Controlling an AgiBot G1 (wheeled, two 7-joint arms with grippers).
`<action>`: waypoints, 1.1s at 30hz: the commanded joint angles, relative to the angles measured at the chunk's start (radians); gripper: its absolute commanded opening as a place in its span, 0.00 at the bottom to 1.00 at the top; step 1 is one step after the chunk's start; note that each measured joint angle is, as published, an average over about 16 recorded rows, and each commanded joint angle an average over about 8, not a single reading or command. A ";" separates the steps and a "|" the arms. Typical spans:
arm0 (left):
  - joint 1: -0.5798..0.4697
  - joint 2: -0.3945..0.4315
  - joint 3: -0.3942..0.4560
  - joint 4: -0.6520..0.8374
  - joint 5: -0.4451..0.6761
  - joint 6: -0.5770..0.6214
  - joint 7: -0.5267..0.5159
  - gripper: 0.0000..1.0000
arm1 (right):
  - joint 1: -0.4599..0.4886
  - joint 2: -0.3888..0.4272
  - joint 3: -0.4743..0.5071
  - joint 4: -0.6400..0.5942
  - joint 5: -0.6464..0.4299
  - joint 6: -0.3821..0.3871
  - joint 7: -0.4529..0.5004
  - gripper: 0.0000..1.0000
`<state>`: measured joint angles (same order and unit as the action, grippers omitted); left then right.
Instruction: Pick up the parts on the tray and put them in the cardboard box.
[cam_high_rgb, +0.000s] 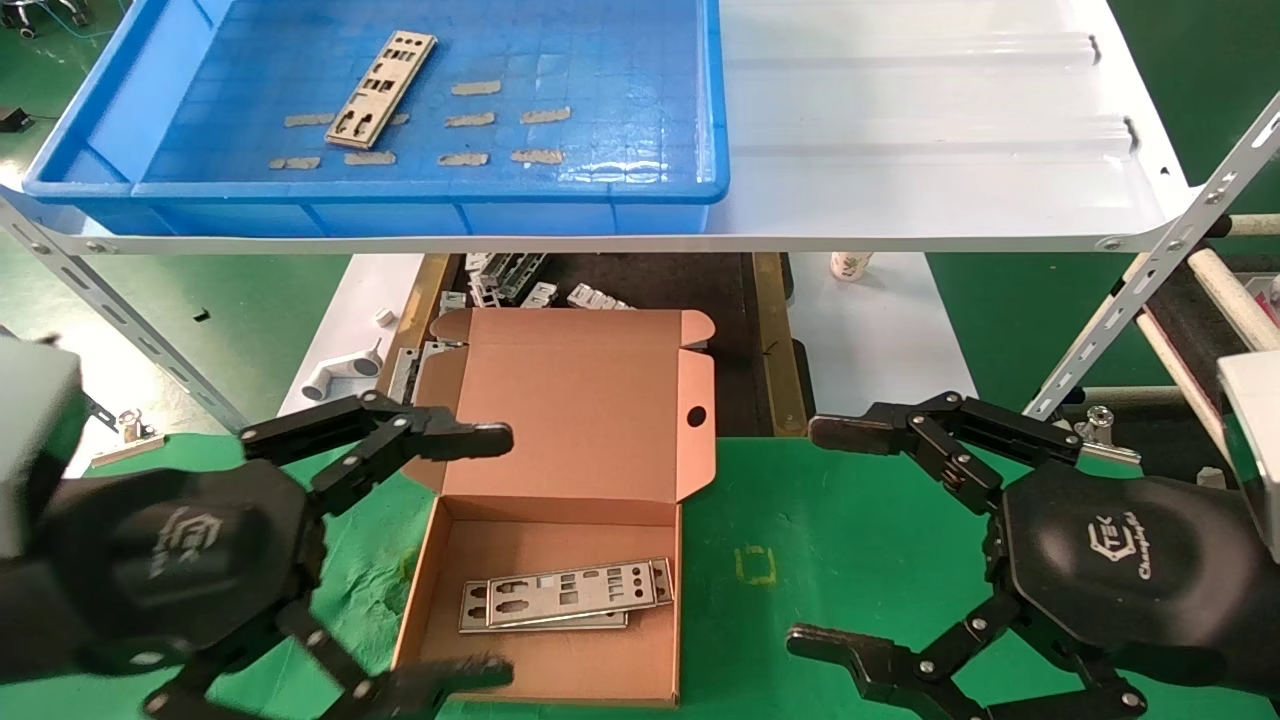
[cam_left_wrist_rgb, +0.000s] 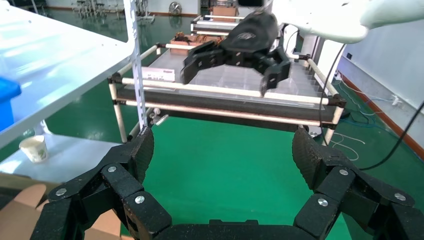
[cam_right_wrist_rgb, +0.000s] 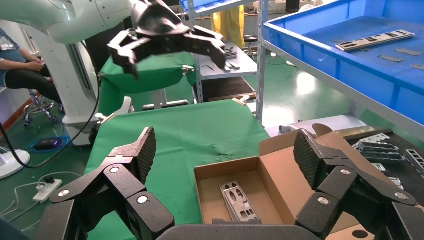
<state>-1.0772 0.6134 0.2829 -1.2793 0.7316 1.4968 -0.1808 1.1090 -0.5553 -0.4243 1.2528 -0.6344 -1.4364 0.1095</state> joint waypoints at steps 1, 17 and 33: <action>0.013 -0.012 -0.017 -0.026 -0.010 0.000 -0.015 1.00 | 0.000 0.000 0.000 0.000 0.000 0.000 0.000 1.00; 0.008 -0.007 -0.010 -0.014 -0.006 -0.001 -0.010 1.00 | 0.000 0.000 0.000 0.000 0.000 0.000 0.000 1.00; 0.003 -0.003 -0.004 -0.005 -0.002 -0.001 -0.007 1.00 | 0.000 0.000 0.000 0.000 0.000 0.000 0.000 1.00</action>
<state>-1.0736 0.6105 0.2786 -1.2849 0.7298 1.4953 -0.1876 1.1088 -0.5553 -0.4243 1.2526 -0.6344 -1.4362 0.1095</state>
